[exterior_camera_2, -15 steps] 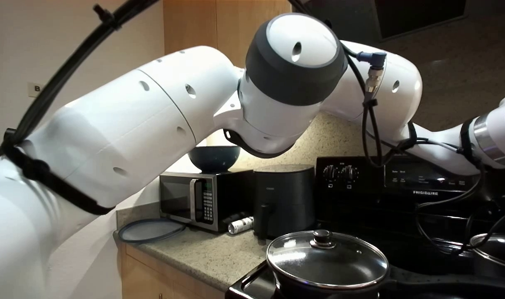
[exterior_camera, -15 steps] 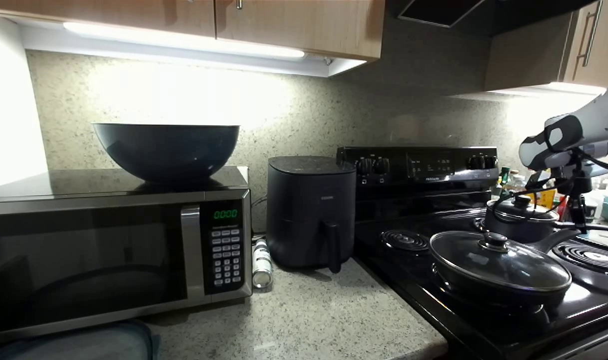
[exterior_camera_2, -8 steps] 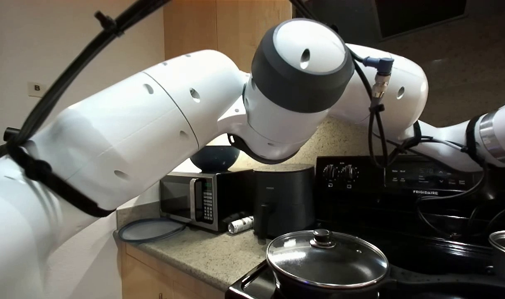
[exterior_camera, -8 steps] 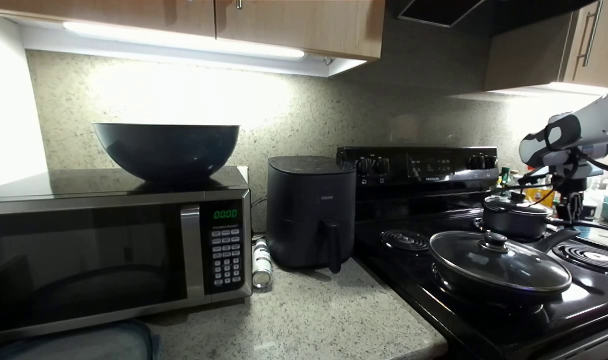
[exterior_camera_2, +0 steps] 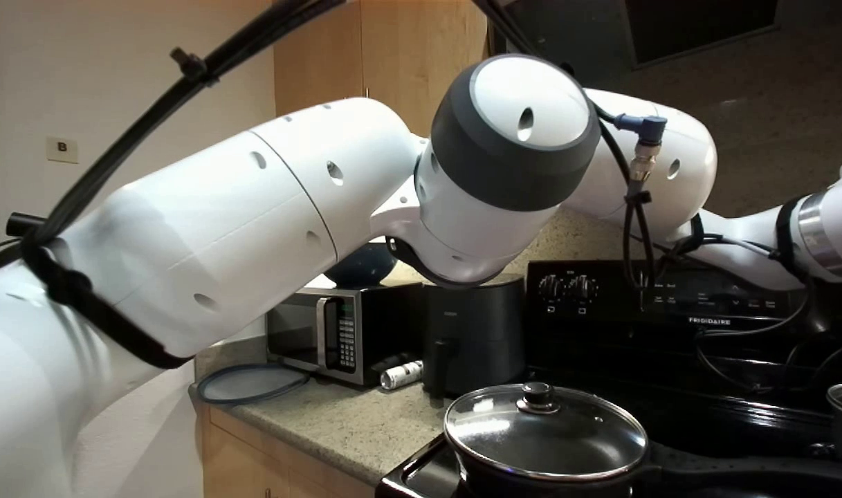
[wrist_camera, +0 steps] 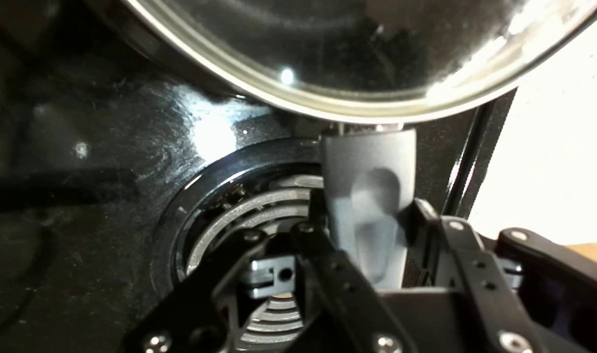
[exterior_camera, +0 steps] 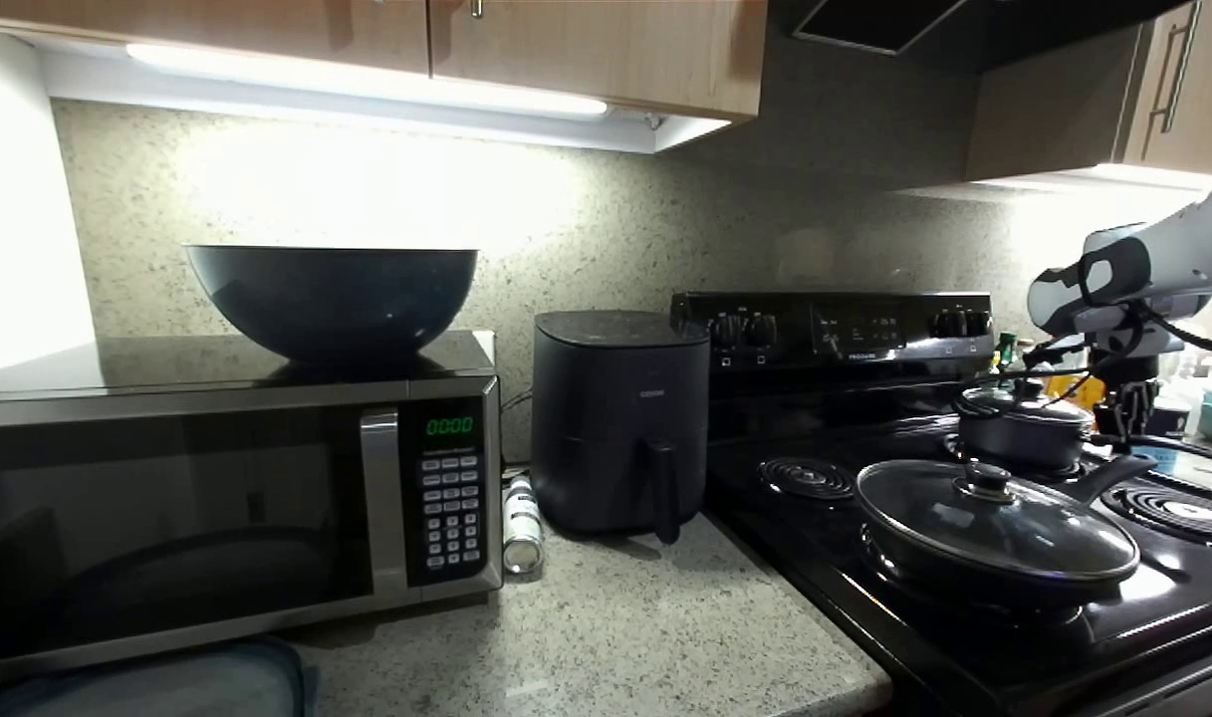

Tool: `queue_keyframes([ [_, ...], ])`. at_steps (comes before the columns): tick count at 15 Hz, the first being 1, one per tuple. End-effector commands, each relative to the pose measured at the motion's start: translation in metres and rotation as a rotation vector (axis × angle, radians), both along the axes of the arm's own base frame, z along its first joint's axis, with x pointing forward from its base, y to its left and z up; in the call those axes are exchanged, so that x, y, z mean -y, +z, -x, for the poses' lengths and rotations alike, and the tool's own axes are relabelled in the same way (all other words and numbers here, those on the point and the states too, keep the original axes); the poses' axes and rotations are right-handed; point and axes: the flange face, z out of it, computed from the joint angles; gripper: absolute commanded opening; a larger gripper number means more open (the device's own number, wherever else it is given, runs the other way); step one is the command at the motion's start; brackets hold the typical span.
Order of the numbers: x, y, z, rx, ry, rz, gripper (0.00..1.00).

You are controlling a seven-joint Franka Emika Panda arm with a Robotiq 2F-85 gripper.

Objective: Slide the pot on the stove to the plate on the right

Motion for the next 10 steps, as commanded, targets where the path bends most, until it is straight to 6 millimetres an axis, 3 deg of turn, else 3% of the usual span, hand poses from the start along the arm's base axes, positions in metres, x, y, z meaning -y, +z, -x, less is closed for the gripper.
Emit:
queue_keyframes([
  [1,0.002,0.000,0.001,0.007,-0.001,0.009,0.16],
  [2,0.002,0.000,0.002,0.003,0.003,0.008,0.16],
  [3,0.002,0.001,0.003,-0.004,0.007,0.005,0.29],
  [4,0.002,0.002,0.003,-0.010,0.018,0.007,0.66],
  [6,0.002,0.007,0.005,-0.010,0.024,0.017,0.69],
  [10,0.004,0.027,0.009,0.002,0.036,0.062,0.94],
])
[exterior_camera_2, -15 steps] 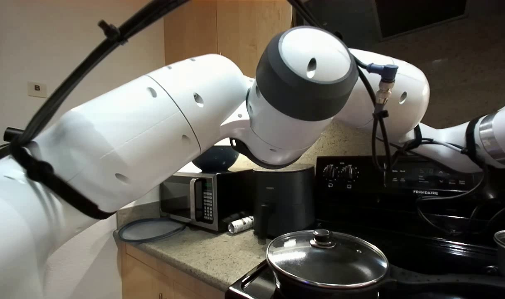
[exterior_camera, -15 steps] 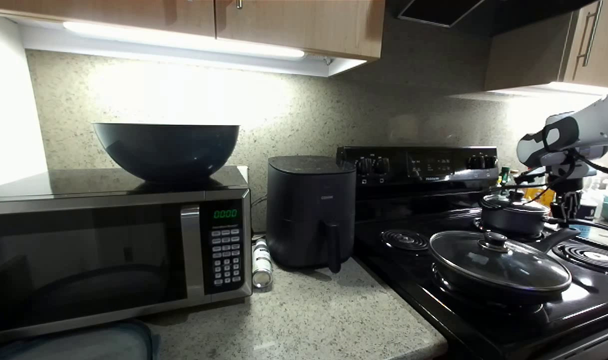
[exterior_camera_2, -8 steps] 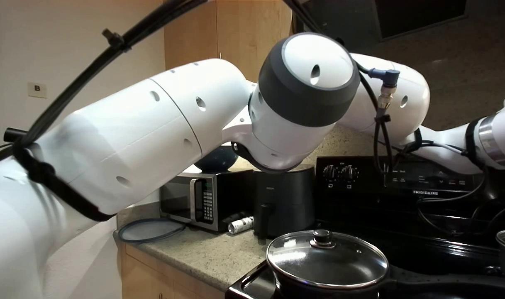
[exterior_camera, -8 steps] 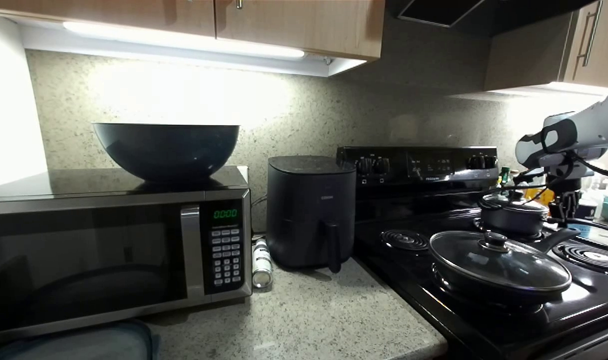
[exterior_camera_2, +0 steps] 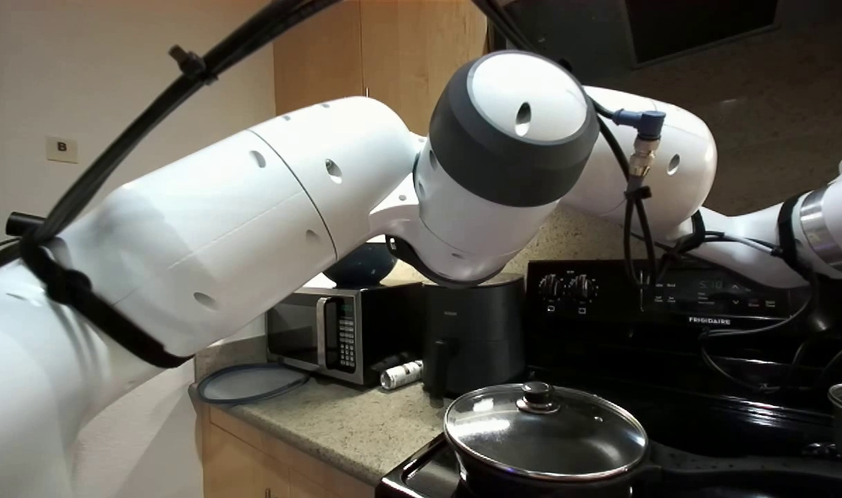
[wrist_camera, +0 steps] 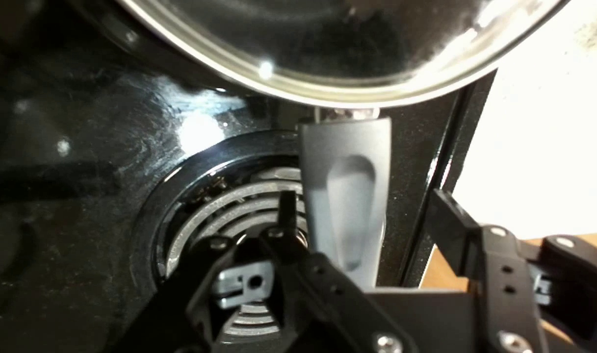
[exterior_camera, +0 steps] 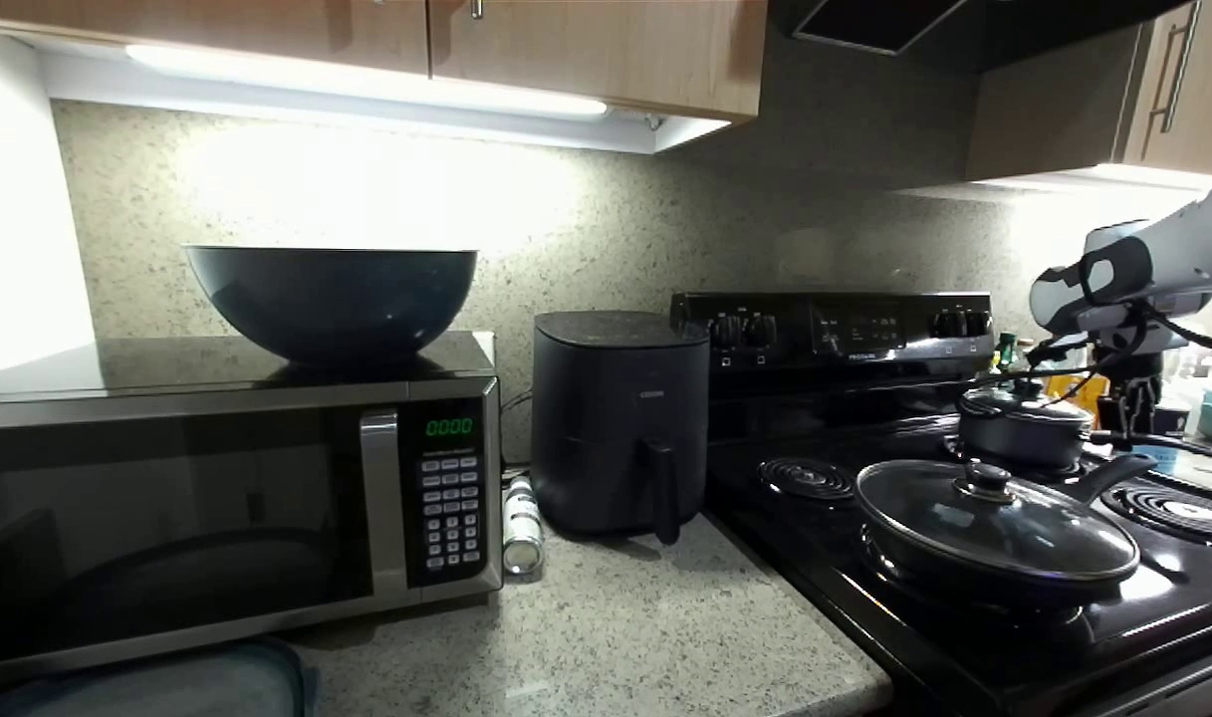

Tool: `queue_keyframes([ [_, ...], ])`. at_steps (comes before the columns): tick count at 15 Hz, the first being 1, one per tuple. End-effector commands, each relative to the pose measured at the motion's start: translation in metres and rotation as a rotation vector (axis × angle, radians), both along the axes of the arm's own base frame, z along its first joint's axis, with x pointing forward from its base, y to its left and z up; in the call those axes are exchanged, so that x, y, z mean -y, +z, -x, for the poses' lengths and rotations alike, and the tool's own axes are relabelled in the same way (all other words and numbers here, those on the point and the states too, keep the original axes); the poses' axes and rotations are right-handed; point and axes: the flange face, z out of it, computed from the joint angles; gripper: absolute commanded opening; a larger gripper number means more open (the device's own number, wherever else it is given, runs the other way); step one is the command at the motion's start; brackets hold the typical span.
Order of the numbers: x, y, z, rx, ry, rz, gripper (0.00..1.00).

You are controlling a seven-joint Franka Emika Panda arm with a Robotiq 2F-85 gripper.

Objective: Slide the pot on the stove to the plate on the right

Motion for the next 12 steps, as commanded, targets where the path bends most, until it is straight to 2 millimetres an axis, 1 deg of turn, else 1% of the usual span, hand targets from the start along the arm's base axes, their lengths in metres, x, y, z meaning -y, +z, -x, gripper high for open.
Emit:
queue_keyframes([
  [1,0.001,0.025,0.008,0.017,0.028,0.047,0.98],
  [2,0.002,0.032,0.009,0.026,0.031,0.059,1.00],
  [4,0.003,0.045,0.011,0.043,0.038,0.080,1.00],
  [8,-0.003,0.083,0.018,0.096,0.108,0.118,1.00],
  [10,-0.009,0.099,0.026,0.093,0.158,0.098,1.00],
  [11,0.003,0.083,0.011,0.090,0.110,0.121,1.00],
  [12,0.001,0.091,0.015,0.093,0.124,0.116,1.00],
])
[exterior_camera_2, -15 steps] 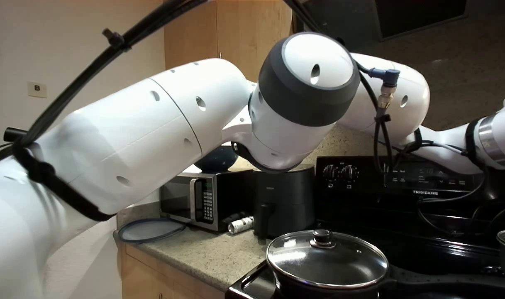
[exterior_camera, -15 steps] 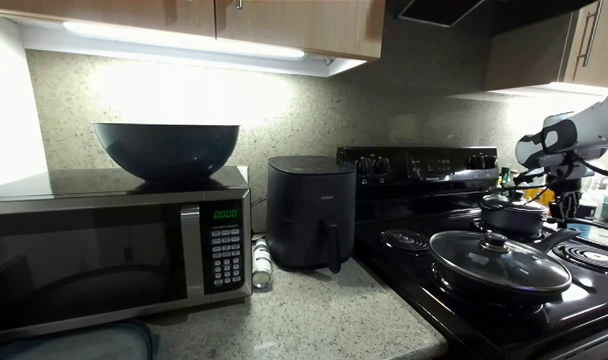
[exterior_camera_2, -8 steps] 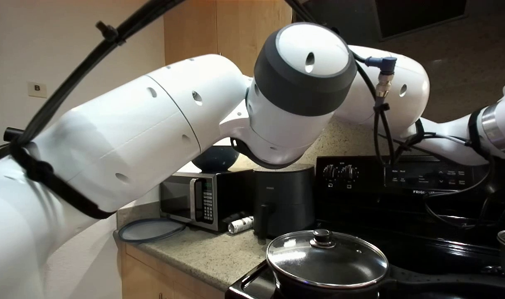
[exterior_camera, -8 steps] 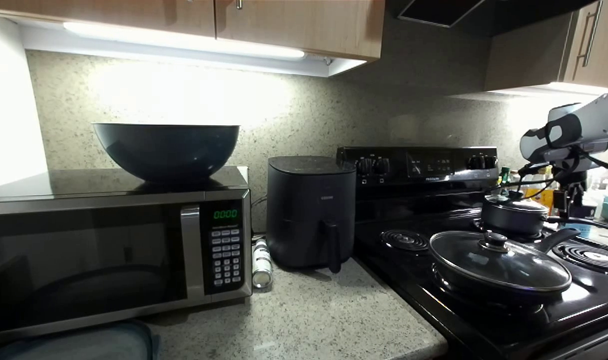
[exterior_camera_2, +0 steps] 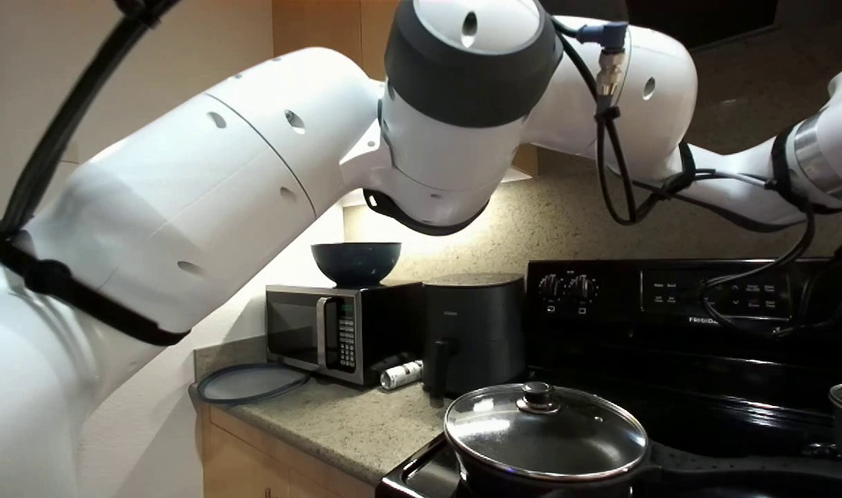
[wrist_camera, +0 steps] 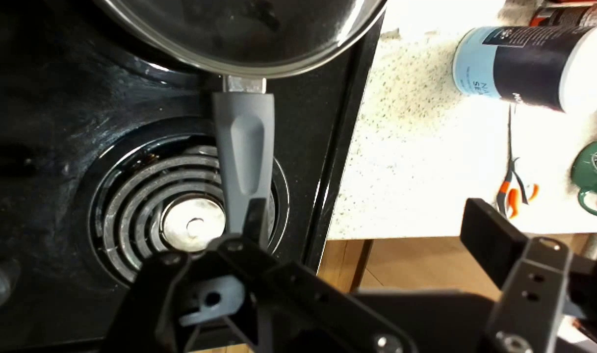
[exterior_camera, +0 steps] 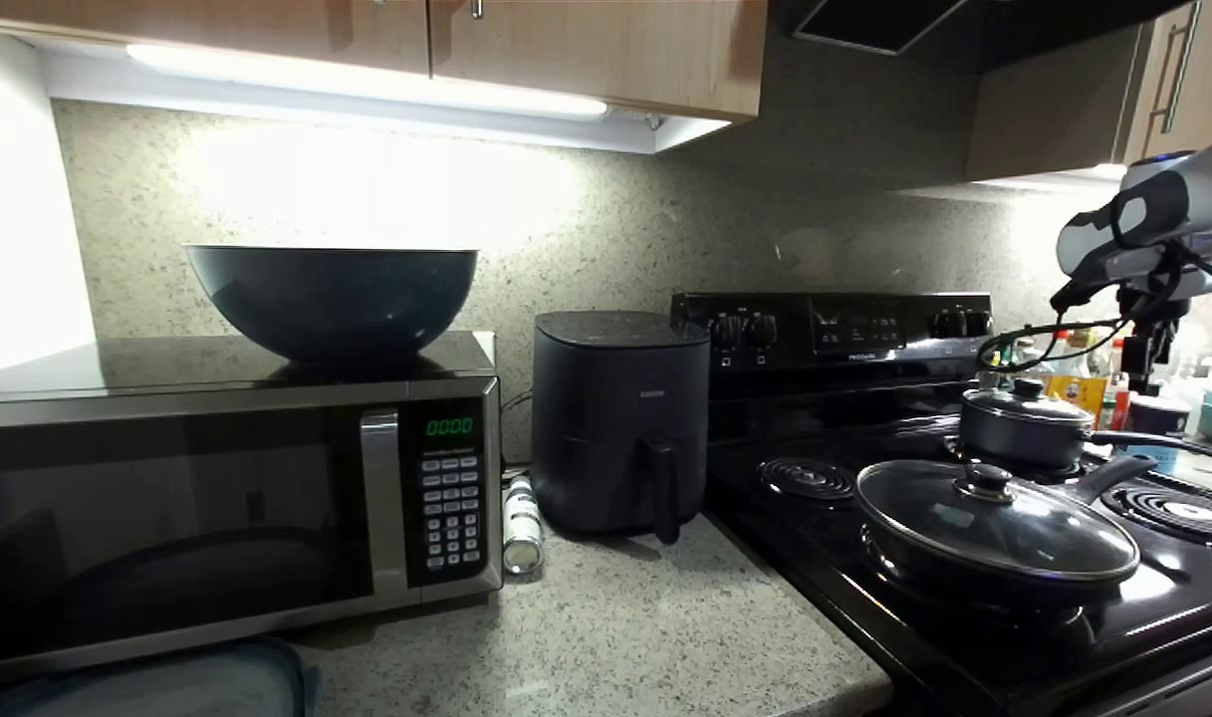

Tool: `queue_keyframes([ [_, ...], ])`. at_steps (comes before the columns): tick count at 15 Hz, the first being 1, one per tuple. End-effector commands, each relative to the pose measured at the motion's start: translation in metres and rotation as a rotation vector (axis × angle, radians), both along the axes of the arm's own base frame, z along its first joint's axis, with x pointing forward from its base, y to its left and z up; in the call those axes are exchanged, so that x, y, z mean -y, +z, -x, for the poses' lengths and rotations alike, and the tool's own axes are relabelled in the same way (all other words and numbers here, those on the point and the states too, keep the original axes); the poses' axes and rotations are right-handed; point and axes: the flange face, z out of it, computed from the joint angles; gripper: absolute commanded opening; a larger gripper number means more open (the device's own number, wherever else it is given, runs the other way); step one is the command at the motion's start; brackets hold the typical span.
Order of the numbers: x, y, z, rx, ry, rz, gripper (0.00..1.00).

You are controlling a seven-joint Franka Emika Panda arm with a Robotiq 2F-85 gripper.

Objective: Slide the pot on the stove to the plate on the right

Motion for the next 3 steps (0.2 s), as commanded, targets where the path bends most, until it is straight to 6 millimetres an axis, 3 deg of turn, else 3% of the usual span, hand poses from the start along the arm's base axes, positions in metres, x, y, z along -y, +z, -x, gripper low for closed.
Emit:
queue_keyframes([
  [1,-0.0018,0.0053,0.0027,0.002,0.007,-0.004,1.00],
  [3,-0.0036,0.0077,0.0053,0.002,0.012,-0.010,1.00],
])
